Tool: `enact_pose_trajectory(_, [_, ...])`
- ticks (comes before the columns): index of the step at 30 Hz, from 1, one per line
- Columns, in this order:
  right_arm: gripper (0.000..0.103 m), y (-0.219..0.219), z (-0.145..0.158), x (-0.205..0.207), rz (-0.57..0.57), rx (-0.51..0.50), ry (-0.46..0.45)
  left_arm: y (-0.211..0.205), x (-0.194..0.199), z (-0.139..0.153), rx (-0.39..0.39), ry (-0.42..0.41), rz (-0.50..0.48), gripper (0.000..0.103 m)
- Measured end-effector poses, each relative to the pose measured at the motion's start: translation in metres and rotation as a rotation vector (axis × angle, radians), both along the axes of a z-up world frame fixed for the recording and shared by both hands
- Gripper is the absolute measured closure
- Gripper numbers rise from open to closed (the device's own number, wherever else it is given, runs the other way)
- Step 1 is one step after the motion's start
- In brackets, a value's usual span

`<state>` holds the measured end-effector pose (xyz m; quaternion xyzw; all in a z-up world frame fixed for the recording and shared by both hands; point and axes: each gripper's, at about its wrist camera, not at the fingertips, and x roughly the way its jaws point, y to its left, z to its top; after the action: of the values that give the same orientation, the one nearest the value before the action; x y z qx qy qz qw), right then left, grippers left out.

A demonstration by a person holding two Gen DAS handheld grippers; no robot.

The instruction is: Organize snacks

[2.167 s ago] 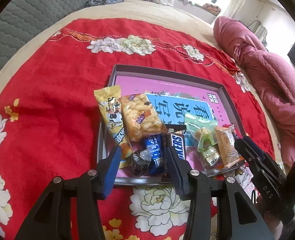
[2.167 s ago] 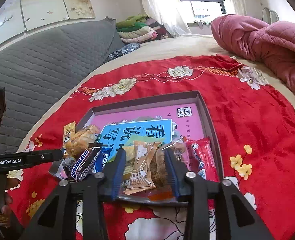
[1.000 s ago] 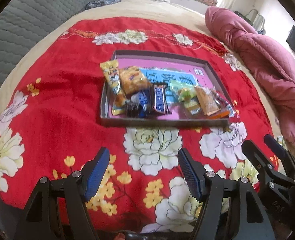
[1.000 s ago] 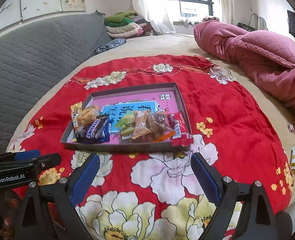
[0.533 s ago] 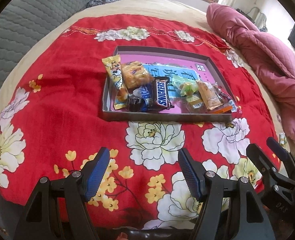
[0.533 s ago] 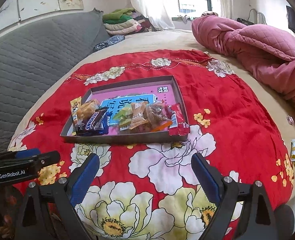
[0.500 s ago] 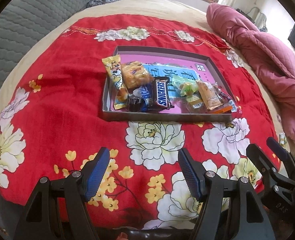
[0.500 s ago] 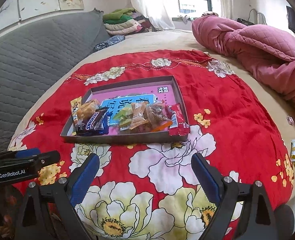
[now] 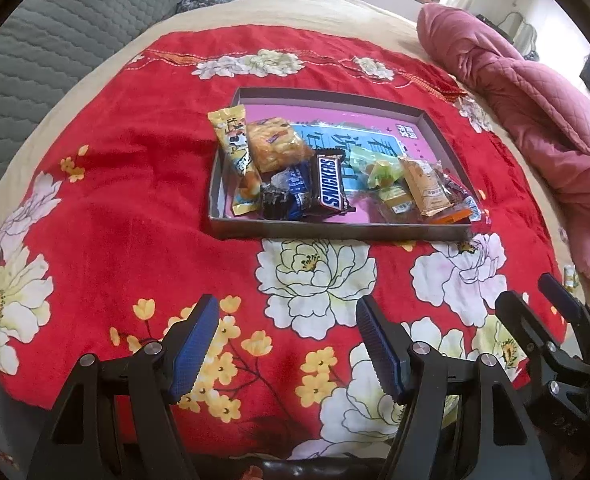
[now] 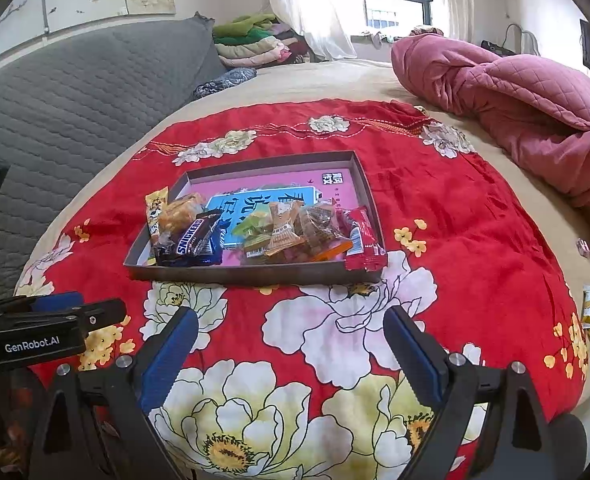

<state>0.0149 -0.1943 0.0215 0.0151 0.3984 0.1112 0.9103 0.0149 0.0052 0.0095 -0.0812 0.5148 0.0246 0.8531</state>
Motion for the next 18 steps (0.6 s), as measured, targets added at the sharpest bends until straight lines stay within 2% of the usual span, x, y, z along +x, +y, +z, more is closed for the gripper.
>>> enact_pose_trajectory(18, [0.007, 0.0002, 0.0000, -0.0009, 0.014, -0.007, -0.001, -0.0001, 0.0001, -0.0004, 0.003, 0.004, 0.008, 0.030])
